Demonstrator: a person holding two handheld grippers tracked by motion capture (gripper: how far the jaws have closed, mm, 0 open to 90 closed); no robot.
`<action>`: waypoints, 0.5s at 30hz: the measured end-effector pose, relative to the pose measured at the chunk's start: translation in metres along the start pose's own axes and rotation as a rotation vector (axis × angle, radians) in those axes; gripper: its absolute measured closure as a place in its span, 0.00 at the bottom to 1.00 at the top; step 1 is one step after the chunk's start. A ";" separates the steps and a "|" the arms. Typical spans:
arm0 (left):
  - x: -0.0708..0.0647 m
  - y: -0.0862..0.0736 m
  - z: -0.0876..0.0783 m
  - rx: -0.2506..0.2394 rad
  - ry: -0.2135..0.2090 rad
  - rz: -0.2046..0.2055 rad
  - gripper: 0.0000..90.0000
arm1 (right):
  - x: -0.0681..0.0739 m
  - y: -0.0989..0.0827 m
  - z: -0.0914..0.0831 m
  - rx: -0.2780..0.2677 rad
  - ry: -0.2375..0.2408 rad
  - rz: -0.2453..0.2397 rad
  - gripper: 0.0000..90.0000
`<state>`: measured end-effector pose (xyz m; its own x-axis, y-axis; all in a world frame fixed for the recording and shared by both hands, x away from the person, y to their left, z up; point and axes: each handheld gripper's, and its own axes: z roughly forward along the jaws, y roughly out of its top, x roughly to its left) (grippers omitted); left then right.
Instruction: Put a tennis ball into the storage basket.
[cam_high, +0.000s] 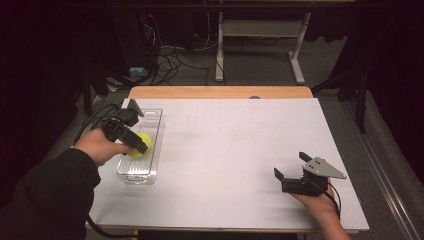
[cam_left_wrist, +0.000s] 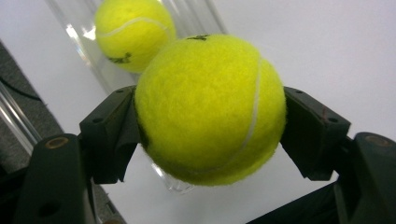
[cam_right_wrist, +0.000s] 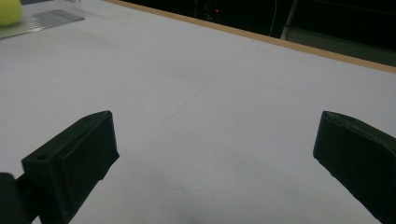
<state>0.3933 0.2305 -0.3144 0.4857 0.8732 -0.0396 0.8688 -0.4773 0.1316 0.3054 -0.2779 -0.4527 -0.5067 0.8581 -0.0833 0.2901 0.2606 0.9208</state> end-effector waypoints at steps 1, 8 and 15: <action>0.002 -0.001 -0.001 -0.002 0.002 -0.005 0.30 | 0.000 -0.001 -0.001 0.004 -0.002 -0.003 0.00; 0.002 -0.003 0.005 0.005 0.004 -0.009 0.30 | -0.003 -0.002 -0.003 0.001 -0.012 0.007 0.00; 0.004 -0.004 0.022 0.040 0.004 -0.012 0.30 | -0.002 -0.002 -0.003 0.003 -0.010 0.006 0.00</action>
<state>0.3938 0.2337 -0.3372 0.4748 0.8793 -0.0373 0.8778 -0.4701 0.0918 0.3039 -0.2816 -0.4536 -0.4969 0.8639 -0.0818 0.2952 0.2569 0.9203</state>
